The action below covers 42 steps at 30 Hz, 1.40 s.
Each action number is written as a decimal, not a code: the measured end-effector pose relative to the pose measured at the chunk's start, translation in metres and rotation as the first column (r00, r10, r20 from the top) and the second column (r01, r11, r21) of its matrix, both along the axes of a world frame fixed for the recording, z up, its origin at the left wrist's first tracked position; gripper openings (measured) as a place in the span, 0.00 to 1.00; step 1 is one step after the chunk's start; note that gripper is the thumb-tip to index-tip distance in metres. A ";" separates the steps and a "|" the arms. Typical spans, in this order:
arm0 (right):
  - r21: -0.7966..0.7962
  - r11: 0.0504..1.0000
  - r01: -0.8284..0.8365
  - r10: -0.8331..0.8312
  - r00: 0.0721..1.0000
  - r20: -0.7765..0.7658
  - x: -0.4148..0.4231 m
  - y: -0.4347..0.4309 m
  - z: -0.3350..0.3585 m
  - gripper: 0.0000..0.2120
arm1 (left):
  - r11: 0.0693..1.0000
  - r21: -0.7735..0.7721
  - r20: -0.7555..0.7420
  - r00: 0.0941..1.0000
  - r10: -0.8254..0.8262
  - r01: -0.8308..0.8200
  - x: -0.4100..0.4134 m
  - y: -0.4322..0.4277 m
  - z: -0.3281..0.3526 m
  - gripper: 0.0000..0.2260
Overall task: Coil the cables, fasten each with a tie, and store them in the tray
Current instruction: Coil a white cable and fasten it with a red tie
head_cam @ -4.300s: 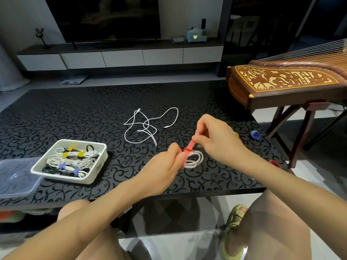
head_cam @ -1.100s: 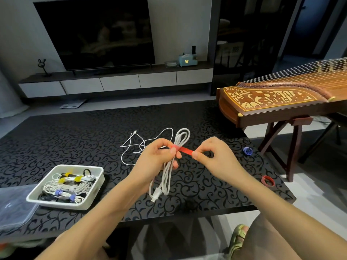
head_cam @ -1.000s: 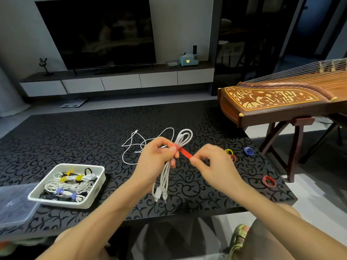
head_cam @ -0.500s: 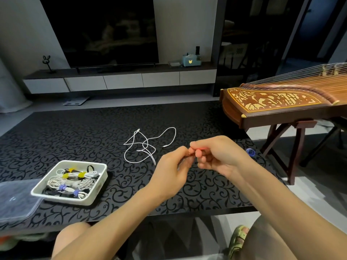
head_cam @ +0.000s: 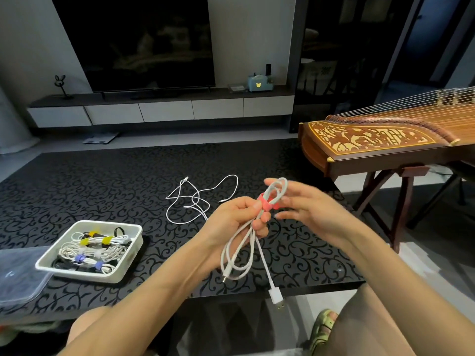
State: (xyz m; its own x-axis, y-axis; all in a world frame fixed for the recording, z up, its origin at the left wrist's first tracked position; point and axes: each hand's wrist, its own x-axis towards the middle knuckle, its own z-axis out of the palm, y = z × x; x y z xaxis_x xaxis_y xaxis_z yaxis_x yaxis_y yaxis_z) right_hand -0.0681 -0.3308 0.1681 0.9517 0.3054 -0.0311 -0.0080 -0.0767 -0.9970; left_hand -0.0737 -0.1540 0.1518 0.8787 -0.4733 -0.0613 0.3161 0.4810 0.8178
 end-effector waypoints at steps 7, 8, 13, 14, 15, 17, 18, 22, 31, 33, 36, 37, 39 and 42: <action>0.114 0.985 0.127 -0.152 0.956 0.253 -0.003 0.025 -0.023 0.09 | 0.971 -0.132 -0.049 0.977 -0.209 0.201 0.000 0.009 0.004 0.05; 0.080 0.983 0.165 -0.181 0.941 0.285 -0.004 0.025 -0.026 0.10 | 0.971 -0.125 -0.041 0.977 -0.210 0.204 0.000 0.010 0.002 0.06; -0.067 0.953 0.295 -0.257 0.907 0.333 -0.010 0.028 -0.041 0.13 | 0.999 -0.019 -0.022 0.999 -0.048 0.048 -0.001 0.007 -0.007 0.05; -0.074 0.944 0.322 -0.282 0.901 0.329 -0.013 0.031 -0.046 0.13 | 1.000 0.006 -0.026 1.000 -0.003 0.003 -0.001 0.004 -0.009 0.05; -0.079 0.934 0.350 -0.307 0.894 0.327 -0.017 0.033 -0.049 0.13 | 0.998 0.045 -0.015 0.999 0.047 -0.046 -0.001 0.001 -0.011 0.05; -0.087 0.922 0.377 -0.333 0.887 0.320 -0.026 0.038 -0.055 0.13 | 0.971 0.173 0.074 0.986 0.152 -0.163 -0.001 -0.002 -0.015 0.05; -0.088 0.923 0.375 -0.333 0.891 0.308 -0.029 0.040 -0.056 0.12 | 0.944 0.245 0.137 0.972 0.193 -0.222 -0.001 -0.003 -0.018 0.07; -0.090 0.934 0.346 -0.324 0.926 0.191 -0.033 0.040 -0.049 0.13 | 0.720 0.507 0.445 0.859 0.253 -0.475 -0.004 -0.006 -0.027 0.08; 0.426 0.842 0.330 -0.063 0.846 -0.530 -0.017 0.031 -0.014 0.11 | 0.429 0.408 0.911 0.332 -0.244 -0.806 0.000 0.000 -0.032 0.07; 0.509 0.786 0.350 0.032 0.800 -0.599 -0.018 0.027 -0.012 0.09 | 0.427 0.401 0.901 0.263 -0.345 -0.810 0.002 0.004 -0.033 0.06; 0.574 0.741 0.348 0.089 0.797 -0.598 -0.020 0.024 -0.015 0.14 | 0.456 0.369 0.900 0.188 -0.394 -0.810 0.003 0.009 -0.035 0.09; 0.572 0.746 0.341 0.089 0.800 -0.593 -0.020 0.023 -0.015 0.11 | 0.471 0.356 0.904 0.171 -0.391 -0.807 0.004 0.010 -0.035 0.11; 0.539 0.773 0.335 0.060 0.807 -0.588 -0.019 0.025 -0.015 0.08 | 0.502 0.342 0.907 0.140 -0.397 -0.794 0.004 0.013 -0.035 0.12; 0.432 0.850 0.301 0.004 0.817 -0.577 -0.016 0.028 -0.020 0.11 | 0.538 0.330 0.883 0.051 -0.467 -0.775 0.005 0.020 -0.036 0.13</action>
State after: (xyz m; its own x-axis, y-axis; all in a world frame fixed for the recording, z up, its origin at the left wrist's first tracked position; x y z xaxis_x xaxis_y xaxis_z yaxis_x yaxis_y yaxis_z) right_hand -0.0839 -0.3029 0.1480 0.8541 0.2797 -0.4384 -0.5201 0.4597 -0.7199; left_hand -0.0686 -0.1343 0.1155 0.4509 -0.6220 0.6402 -0.8713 -0.4623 0.1644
